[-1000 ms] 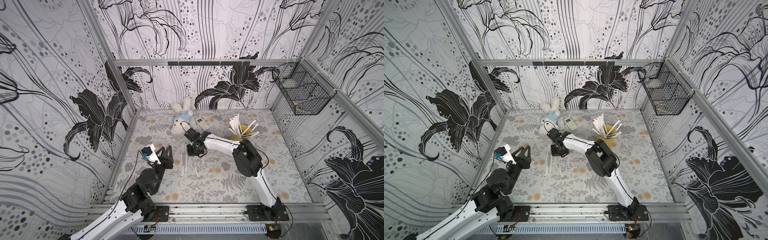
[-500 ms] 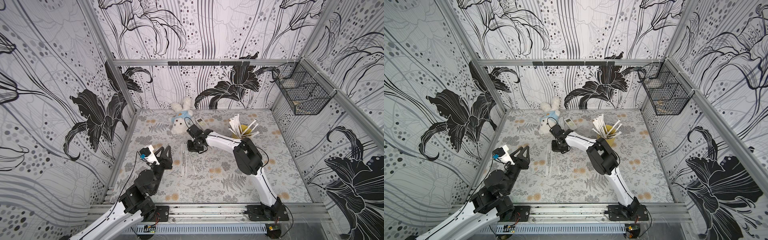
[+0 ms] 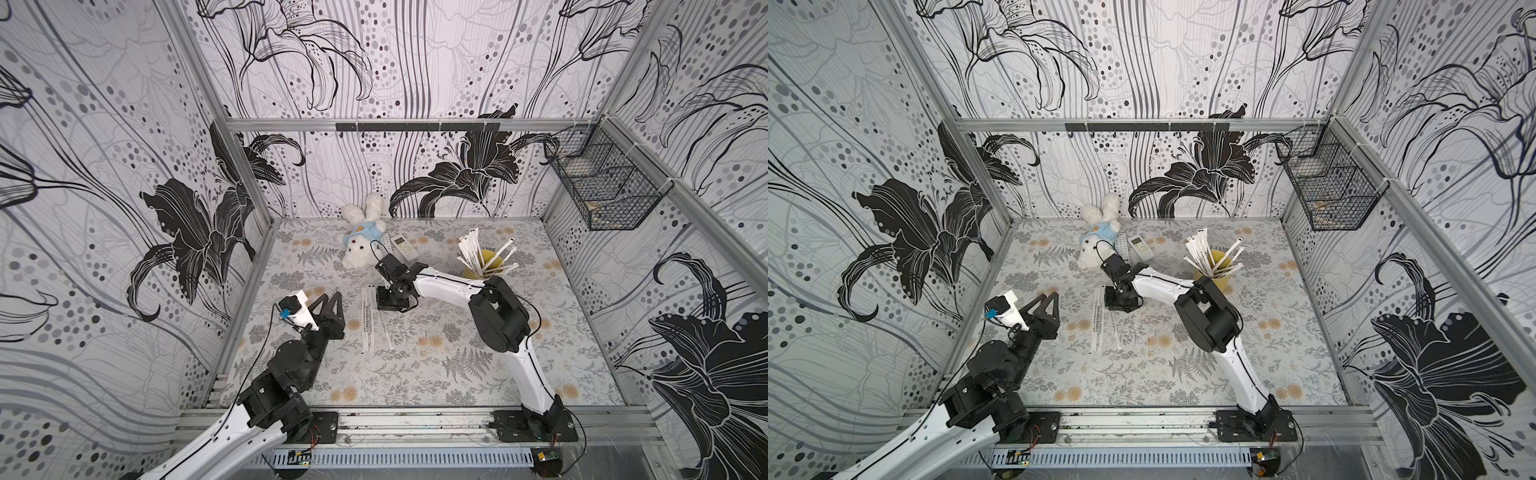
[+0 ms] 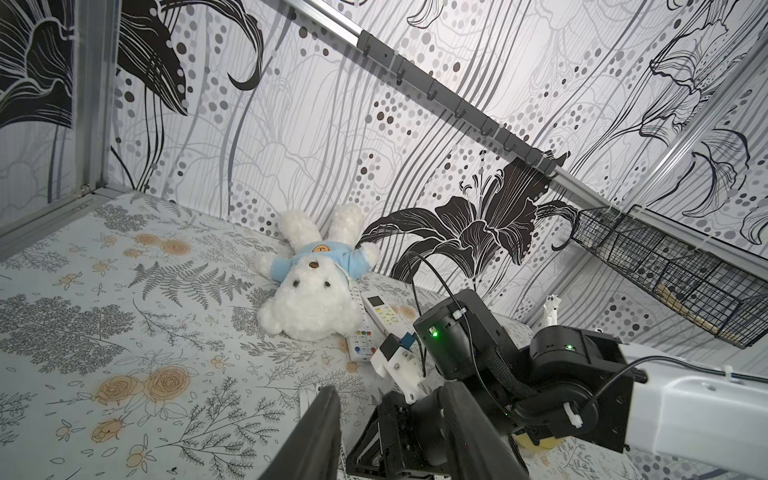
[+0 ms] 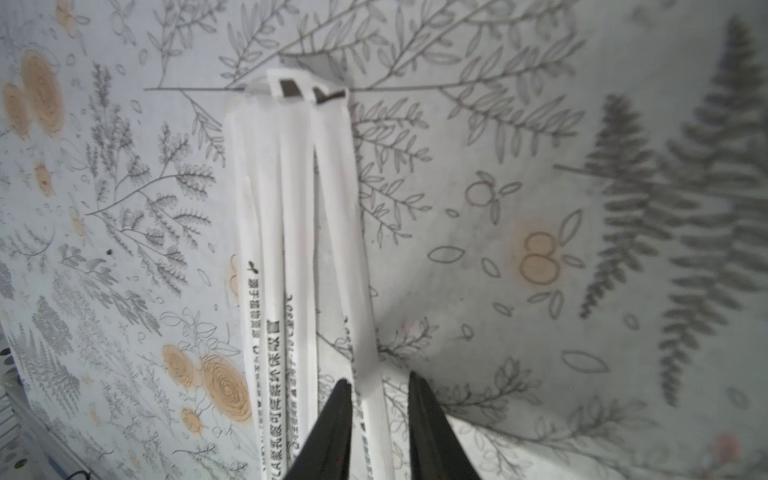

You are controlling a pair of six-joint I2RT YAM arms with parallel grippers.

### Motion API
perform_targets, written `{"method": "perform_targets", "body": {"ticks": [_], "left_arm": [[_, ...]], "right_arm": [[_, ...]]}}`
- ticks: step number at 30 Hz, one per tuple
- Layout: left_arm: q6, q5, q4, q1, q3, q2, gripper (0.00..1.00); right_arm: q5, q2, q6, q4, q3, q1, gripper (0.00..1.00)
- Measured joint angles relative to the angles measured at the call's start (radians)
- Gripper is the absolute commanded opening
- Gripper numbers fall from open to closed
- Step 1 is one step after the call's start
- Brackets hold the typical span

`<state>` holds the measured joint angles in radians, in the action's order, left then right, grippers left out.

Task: Take the straws out of the storage container
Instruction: Adjust the straw at the center of the board.

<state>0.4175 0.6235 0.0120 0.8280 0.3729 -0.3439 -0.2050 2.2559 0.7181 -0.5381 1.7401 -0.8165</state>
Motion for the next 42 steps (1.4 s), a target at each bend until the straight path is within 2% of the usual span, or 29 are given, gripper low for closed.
{"method": "perform_targets", "body": {"ticks": [13, 19, 23, 29, 33, 35, 39, 42], "left_arm": [[0.000, -0.007, 0.000, 0.000, -0.002, 0.010, 0.45], [0.000, -0.007, -0.001, 0.000, -0.005, -0.010, 0.43], [-0.005, -0.011, -0.015, 0.000, -0.005, -0.066, 0.42], [-0.040, -0.080, -0.121, 0.000, 0.013, -0.267, 0.40], [-0.071, -0.166, -0.227, 0.000, 0.101, -0.466, 0.39], [-0.085, -0.212, -0.298, 0.001, 0.147, -0.557, 0.39], [-0.127, -0.307, -0.475, 0.014, 0.241, -0.753, 0.38], [-0.159, -0.367, -0.581, 0.037, 0.322, -0.907, 0.36]], "right_arm": [[-0.117, -0.008, 0.045, 0.115, -0.055, -0.010, 0.26], [-0.132, -0.013, 0.049, 0.132, -0.060, -0.010, 0.26], [-0.111, -0.069, 0.026, 0.111, -0.060, -0.010, 0.27], [-0.008, -0.297, -0.085, 0.044, -0.042, -0.010, 0.31], [0.048, -0.502, -0.163, 0.042, -0.054, 0.021, 0.32], [0.044, -0.611, -0.185, 0.068, -0.112, 0.078, 0.32], [0.061, -0.829, -0.206, 0.106, -0.290, 0.299, 0.33], [0.089, -0.929, -0.230, 0.102, -0.377, 0.392, 0.33]]}}
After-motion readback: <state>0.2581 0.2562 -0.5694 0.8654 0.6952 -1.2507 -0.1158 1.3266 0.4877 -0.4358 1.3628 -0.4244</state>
